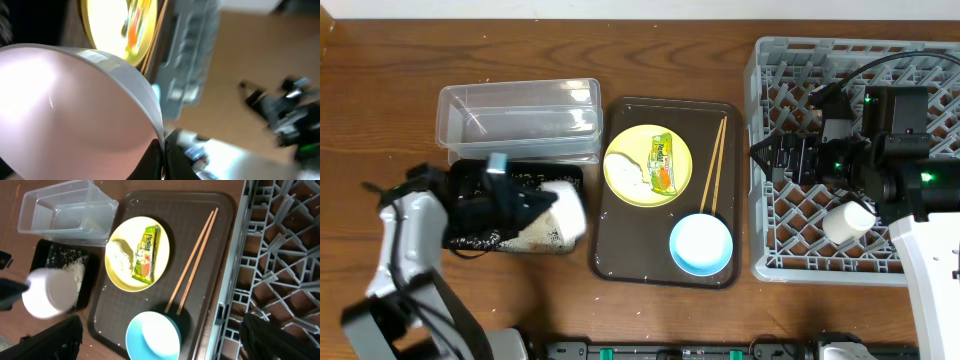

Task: Sort waste into correct bins and load items into the dishwasher rack
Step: 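Return empty pink bowl to brown tray with left gripper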

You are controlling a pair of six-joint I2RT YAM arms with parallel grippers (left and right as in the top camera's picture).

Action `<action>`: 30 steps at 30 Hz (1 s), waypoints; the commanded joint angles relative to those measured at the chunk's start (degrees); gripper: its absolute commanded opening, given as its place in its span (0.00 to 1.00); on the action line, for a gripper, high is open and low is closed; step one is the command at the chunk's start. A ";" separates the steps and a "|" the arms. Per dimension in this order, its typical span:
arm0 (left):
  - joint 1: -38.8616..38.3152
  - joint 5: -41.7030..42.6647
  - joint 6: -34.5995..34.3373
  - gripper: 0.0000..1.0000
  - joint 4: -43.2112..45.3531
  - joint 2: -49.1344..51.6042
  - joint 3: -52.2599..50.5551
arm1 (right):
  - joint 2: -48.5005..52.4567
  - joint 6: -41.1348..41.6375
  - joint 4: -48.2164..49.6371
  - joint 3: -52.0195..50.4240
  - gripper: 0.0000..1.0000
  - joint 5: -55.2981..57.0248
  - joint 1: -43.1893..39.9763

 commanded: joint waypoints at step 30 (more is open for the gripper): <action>-53.83 -66.53 -30.51 0.51 20.04 -3.80 12.90 | -0.68 0.00 -0.15 1.01 0.99 2.73 -0.44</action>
